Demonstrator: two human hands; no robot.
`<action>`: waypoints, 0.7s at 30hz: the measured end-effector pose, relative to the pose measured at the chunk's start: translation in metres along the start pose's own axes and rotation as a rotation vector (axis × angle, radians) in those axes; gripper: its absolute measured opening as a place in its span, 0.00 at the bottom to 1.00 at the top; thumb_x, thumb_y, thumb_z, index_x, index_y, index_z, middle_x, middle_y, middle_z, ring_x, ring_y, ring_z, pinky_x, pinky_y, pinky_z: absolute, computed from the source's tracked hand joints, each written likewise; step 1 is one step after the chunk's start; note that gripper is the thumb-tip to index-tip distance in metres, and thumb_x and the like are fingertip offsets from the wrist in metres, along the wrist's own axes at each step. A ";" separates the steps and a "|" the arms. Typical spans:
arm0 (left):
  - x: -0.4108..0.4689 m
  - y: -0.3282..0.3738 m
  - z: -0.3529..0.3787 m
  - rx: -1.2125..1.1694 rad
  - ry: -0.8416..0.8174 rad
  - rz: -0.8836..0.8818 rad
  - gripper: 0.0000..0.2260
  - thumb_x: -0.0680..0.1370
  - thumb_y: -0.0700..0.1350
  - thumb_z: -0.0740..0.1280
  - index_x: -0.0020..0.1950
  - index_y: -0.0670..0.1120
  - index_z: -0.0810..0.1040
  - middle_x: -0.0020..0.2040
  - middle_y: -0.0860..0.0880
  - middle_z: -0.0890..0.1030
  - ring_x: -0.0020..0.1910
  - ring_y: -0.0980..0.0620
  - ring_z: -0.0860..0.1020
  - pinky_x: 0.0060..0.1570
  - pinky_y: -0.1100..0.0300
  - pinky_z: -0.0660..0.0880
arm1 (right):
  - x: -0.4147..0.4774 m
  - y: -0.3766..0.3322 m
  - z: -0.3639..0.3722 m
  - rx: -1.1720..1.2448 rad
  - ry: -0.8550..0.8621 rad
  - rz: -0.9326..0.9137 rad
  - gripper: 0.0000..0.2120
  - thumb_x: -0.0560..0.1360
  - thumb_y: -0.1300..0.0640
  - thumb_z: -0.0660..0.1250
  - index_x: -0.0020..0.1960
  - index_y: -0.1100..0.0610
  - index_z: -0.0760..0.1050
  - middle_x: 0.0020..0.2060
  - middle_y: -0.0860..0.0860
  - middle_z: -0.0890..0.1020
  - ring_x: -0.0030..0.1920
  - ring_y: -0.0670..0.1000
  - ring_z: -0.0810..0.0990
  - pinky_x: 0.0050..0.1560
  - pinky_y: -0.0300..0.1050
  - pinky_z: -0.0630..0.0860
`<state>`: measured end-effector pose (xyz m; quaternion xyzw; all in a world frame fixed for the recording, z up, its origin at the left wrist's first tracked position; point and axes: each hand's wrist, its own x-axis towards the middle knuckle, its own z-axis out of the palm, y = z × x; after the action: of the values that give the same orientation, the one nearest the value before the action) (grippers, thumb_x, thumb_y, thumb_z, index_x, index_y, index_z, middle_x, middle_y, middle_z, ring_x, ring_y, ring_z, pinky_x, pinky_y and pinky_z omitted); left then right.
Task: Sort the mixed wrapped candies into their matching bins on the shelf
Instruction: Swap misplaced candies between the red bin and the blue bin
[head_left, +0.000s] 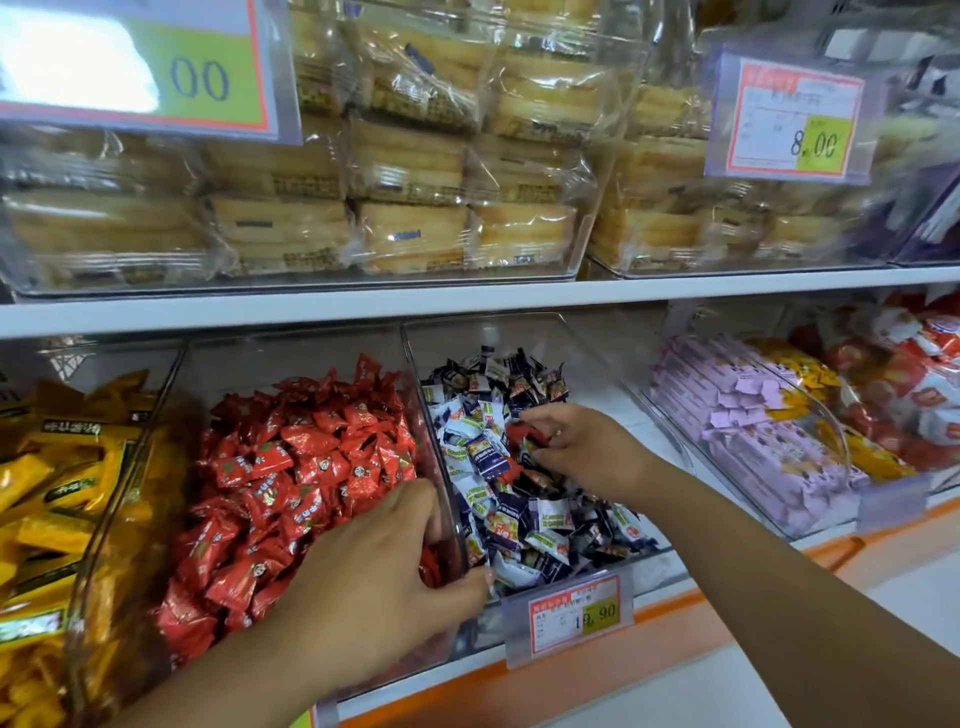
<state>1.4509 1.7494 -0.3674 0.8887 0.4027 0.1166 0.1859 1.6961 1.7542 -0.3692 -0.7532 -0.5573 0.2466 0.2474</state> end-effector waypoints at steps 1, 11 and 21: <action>0.000 0.000 0.000 -0.001 0.000 0.000 0.20 0.71 0.69 0.61 0.45 0.55 0.61 0.40 0.52 0.69 0.38 0.58 0.69 0.34 0.61 0.64 | 0.002 0.001 -0.002 -0.010 0.005 -0.005 0.17 0.77 0.60 0.68 0.64 0.50 0.75 0.47 0.48 0.78 0.37 0.45 0.76 0.34 0.33 0.71; 0.001 0.000 0.001 -0.010 -0.014 -0.002 0.19 0.71 0.69 0.62 0.45 0.55 0.61 0.40 0.53 0.69 0.35 0.58 0.68 0.32 0.62 0.63 | -0.009 0.000 -0.023 0.131 0.091 -0.027 0.04 0.77 0.56 0.68 0.44 0.53 0.80 0.40 0.44 0.81 0.38 0.41 0.78 0.36 0.27 0.72; 0.001 -0.001 0.001 -0.045 -0.015 -0.003 0.20 0.71 0.69 0.62 0.44 0.55 0.61 0.36 0.52 0.67 0.35 0.60 0.69 0.32 0.63 0.64 | 0.001 -0.006 -0.002 -0.048 -0.093 -0.018 0.21 0.74 0.61 0.71 0.64 0.49 0.72 0.56 0.48 0.74 0.43 0.46 0.76 0.37 0.33 0.72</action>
<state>1.4512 1.7504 -0.3690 0.8844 0.4001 0.1185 0.2089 1.6935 1.7569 -0.3641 -0.7417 -0.5807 0.2658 0.2051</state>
